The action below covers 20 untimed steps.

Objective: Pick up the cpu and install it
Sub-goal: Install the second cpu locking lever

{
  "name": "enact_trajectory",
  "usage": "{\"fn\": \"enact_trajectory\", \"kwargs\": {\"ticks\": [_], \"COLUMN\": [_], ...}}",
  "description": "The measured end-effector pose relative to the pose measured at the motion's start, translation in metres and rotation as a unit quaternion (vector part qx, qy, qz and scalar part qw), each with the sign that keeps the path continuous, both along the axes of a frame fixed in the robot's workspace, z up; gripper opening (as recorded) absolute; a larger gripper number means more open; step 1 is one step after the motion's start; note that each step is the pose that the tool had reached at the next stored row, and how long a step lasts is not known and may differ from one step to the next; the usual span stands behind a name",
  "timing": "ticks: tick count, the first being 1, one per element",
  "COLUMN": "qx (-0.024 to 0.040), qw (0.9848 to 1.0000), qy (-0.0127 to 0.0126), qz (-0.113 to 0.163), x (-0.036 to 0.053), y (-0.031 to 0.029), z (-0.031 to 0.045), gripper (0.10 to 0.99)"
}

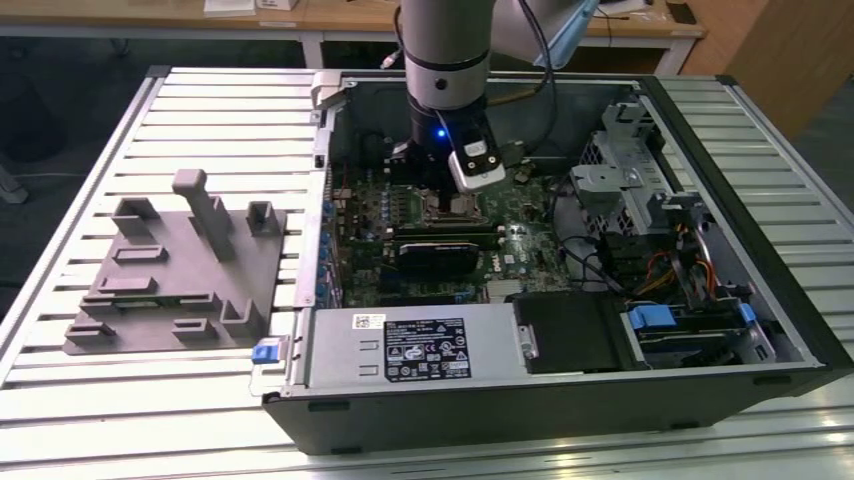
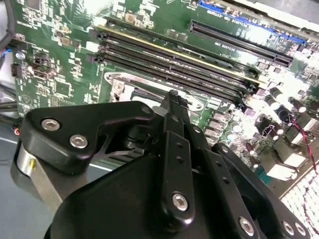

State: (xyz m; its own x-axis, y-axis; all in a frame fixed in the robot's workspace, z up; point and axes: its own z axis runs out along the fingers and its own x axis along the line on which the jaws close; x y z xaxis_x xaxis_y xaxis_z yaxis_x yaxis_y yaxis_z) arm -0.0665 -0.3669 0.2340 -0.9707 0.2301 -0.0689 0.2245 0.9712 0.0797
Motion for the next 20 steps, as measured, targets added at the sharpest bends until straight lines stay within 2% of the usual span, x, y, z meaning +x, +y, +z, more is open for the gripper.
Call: {"fn": "enact_trajectory", "kwargs": {"ticks": [10,20], "qx": [0.0142,0.041], "qw": [0.9999,0.9991], "qy": [0.0,0.0], "qz": [0.006,0.012], "x": [-0.008,-0.0106], "y": [-0.0104,-0.0181], "z": [-0.0057,-0.0154], "gripper": [0.106,0.106]}}
